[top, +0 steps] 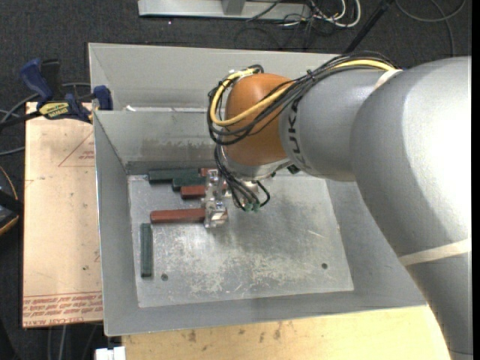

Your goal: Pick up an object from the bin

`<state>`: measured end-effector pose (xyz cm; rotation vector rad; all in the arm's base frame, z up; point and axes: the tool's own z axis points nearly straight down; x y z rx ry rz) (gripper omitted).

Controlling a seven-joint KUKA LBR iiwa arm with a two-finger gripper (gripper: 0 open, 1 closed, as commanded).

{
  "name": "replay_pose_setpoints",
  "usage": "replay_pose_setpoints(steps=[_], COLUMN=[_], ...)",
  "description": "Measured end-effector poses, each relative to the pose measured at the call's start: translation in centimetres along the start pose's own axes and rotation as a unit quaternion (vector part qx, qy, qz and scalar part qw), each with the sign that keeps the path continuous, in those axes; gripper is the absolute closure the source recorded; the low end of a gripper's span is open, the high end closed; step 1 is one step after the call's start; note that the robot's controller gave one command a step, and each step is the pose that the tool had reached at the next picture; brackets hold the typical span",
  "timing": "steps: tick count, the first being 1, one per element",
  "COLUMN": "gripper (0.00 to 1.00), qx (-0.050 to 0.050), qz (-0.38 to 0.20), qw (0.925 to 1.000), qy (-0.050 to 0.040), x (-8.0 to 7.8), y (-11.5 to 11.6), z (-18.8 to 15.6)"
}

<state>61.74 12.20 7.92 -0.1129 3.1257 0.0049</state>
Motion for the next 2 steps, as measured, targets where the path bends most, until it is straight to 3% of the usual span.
replay_pose_setpoints(steps=[1, 2], gripper=[1.00, 1.00], qx=[0.000, 0.001], qz=[0.000, 0.016], qw=[1.0000, 0.9999], qy=[0.0000, 0.0043], x=[0.0, -1.3], y=[0.0, -1.1], z=[0.0, -14.2])
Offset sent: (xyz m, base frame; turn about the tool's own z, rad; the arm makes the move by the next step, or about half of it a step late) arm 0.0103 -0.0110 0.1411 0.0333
